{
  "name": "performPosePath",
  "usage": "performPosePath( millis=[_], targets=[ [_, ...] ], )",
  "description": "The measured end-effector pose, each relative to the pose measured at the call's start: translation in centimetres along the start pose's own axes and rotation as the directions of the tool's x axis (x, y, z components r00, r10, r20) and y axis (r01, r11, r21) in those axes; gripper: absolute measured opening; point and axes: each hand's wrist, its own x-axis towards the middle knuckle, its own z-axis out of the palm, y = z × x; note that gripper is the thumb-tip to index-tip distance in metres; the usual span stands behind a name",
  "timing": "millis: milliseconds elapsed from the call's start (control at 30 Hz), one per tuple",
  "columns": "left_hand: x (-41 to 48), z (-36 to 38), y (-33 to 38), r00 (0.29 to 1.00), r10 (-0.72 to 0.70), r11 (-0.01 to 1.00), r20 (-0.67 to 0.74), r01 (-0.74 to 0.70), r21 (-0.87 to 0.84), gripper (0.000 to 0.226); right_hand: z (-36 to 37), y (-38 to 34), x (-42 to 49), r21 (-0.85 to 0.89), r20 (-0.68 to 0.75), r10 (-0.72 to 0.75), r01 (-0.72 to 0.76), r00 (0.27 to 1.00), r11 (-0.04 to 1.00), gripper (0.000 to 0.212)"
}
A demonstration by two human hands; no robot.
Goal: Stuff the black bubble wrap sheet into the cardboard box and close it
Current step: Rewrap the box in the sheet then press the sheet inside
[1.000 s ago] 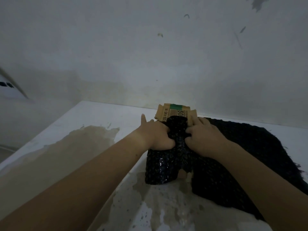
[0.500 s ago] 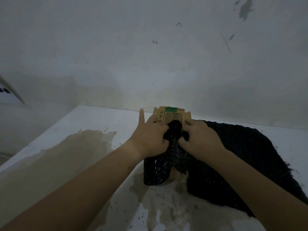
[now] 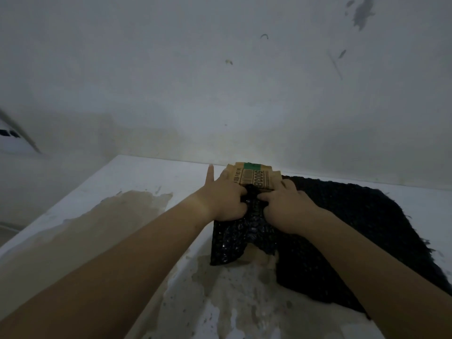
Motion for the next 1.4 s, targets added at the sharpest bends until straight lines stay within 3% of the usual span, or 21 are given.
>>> performPosePath(
  millis=[100, 167, 300, 367, 467, 567, 700, 833, 933, 1000, 1067, 1133, 1167, 1267, 1400],
  targets=[
    [-1.3, 0.0, -0.1, 0.961, 0.101, 0.994, -0.258, -0.088, 0.061, 0.044, -0.5, 0.2, 0.0, -0.015, 0.063, -0.031, 0.032, 0.998, 0.999, 0.053],
    [-1.8, -0.2, -0.2, 0.938, 0.152, 0.988, -0.311, -0.14, 0.059, 0.047, -0.8, 0.6, -0.5, -0.002, 0.034, -0.085, 0.085, 0.996, 0.996, 0.051],
    [-1.7, 0.0, 0.0, 0.967, 0.172, 0.985, -0.188, -0.172, 0.017, 0.055, -2.0, 1.3, -2.1, 0.134, -0.239, -0.178, 0.214, 0.954, 0.967, 0.035],
    [-1.0, 0.2, 0.0, 0.984, 0.13, 0.991, -0.124, -0.133, -0.019, 0.055, -2.2, 1.9, -2.8, 0.089, -0.278, -0.172, 0.203, 0.945, 0.975, 0.032],
    [0.5, -0.1, 0.0, 0.999, 0.051, 0.999, 0.013, -0.051, 0.0, 0.056, -1.9, 2.9, -3.2, -0.057, -0.209, -0.103, 0.093, 0.972, 0.994, 0.047],
    [1.6, -0.7, 0.3, 0.988, -0.031, 0.999, 0.152, 0.024, 0.047, 0.059, -1.7, 3.0, -2.8, -0.107, -0.145, -0.1, 0.085, 0.984, 0.991, 0.052],
    [2.0, -0.7, 0.5, 0.978, -0.063, 0.996, 0.197, 0.05, 0.073, 0.058, -0.9, 2.3, -1.1, -0.098, 0.087, -0.023, 0.031, 0.996, 0.995, 0.059],
    [1.3, 0.1, 0.0, 0.996, -0.016, 1.0, 0.089, 0.015, 0.006, 0.051, -0.7, 1.5, 0.6, -0.067, 0.203, 0.031, -0.017, 0.979, 0.998, 0.065],
    [-0.2, 0.7, -0.6, 0.99, 0.066, 0.991, -0.121, -0.079, -0.106, 0.04, -1.0, 1.5, 0.6, -0.073, 0.186, 0.001, 0.012, 0.983, 0.997, 0.062],
    [-1.5, 1.0, -0.6, 0.945, 0.095, 0.971, -0.314, -0.158, -0.182, 0.041, -1.2, 1.9, -0.4, -0.03, 0.077, -0.063, 0.065, 0.995, 0.997, 0.058],
    [-2.8, 1.3, -0.8, 0.925, 0.08, 0.958, -0.373, -0.174, -0.226, 0.052, -1.5, 2.6, -2.0, 0.092, -0.125, -0.126, 0.138, 0.984, 0.986, 0.05],
    [-3.6, 1.7, -1.1, 0.972, 0.046, 0.97, -0.23, -0.099, -0.221, 0.072, -2.0, 3.4, -3.5, 0.141, -0.253, -0.159, 0.198, 0.954, 0.97, 0.037],
    [-3.7, 1.7, -1.2, 0.992, 0.016, 0.975, -0.124, -0.044, -0.22, 0.08, -2.2, 3.7, -4.1, 0.145, -0.238, -0.177, 0.215, 0.955, 0.966, 0.032],
    [-3.3, 1.1, -1.4, 0.999, -0.025, 0.959, 0.019, 0.03, -0.282, 0.082, -2.4, 3.9, -5.2, 0.097, -0.051, -0.234, 0.238, 0.971, 0.966, 0.03],
    [-2.6, 0.3, -1.0, 0.998, -0.04, 0.968, 0.056, 0.052, -0.244, 0.079, -2.0, 2.9, -5.0, -0.02, 0.134, -0.241, 0.246, 0.961, 0.969, 0.058]
  ],
)
